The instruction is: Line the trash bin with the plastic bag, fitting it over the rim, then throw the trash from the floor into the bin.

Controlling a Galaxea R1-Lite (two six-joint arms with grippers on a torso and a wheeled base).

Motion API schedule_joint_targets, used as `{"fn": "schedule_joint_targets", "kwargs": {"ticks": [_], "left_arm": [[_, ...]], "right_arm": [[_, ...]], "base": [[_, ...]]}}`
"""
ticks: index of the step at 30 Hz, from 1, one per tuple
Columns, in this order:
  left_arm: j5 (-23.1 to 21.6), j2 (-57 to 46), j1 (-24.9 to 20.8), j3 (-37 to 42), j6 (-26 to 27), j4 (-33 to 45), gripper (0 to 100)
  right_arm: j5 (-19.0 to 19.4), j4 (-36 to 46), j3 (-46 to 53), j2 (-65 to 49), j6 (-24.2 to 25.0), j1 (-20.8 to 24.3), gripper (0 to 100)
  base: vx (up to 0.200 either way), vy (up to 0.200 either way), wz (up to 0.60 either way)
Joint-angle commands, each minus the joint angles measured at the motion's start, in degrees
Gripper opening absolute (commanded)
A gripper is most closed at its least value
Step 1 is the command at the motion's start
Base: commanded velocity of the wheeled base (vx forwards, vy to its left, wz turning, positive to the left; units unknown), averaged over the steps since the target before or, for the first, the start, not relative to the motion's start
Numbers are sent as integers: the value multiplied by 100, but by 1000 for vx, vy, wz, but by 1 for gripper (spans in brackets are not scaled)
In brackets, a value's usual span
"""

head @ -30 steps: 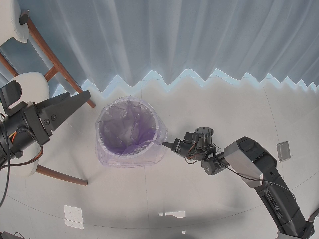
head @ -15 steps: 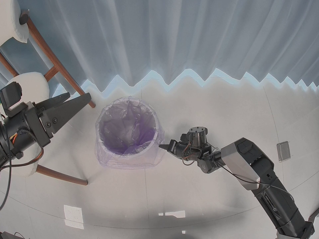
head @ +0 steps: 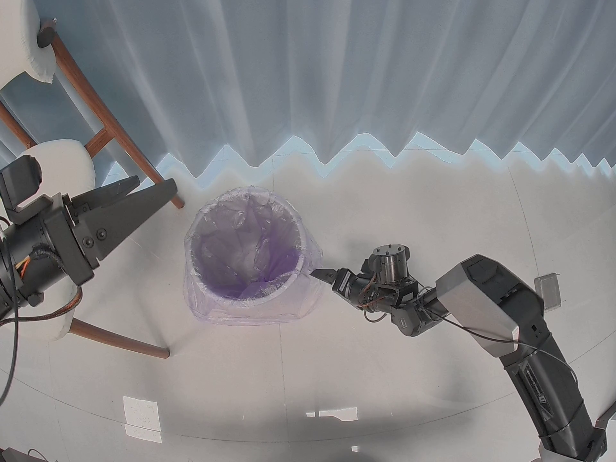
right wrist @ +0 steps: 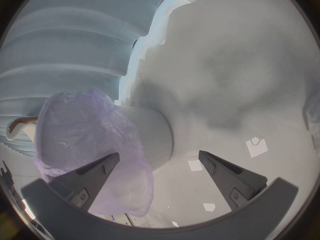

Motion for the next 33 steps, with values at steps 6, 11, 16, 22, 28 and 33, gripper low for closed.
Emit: {"fn": "schedule_joint_targets", "kwargs": {"ticks": [6,11,16,22,28,33], "left_arm": [[-416,-7,77,-36,-122,-14,100],[-381,-16,279,-80,-184,-14,100],[-425,-25,340,-176,-227,-23,100],[-653,-95,217,-264,-755,-14,100],[-662,-122,226,-247,-764,-5,100],[-671,-130,217,-238,-764,-5,100]], "right_arm": [[308,-2228,3926,-2346,152,-167,100],[370,-3353,5262,-2777,-103,-246,100],[388,-4461,6317,-3102,-885,-282,100],[150,-4610,6264,-2829,-1676,-282,100],[-579,-4259,5508,-2636,-1993,-431,100],[-1168,-3221,4814,-2636,-2450,-422,100]], "base": [[0,0,0],[0,0,0],[0,0,0],[0,-200,0],[0,-200,0],[0,-200,0]]}}
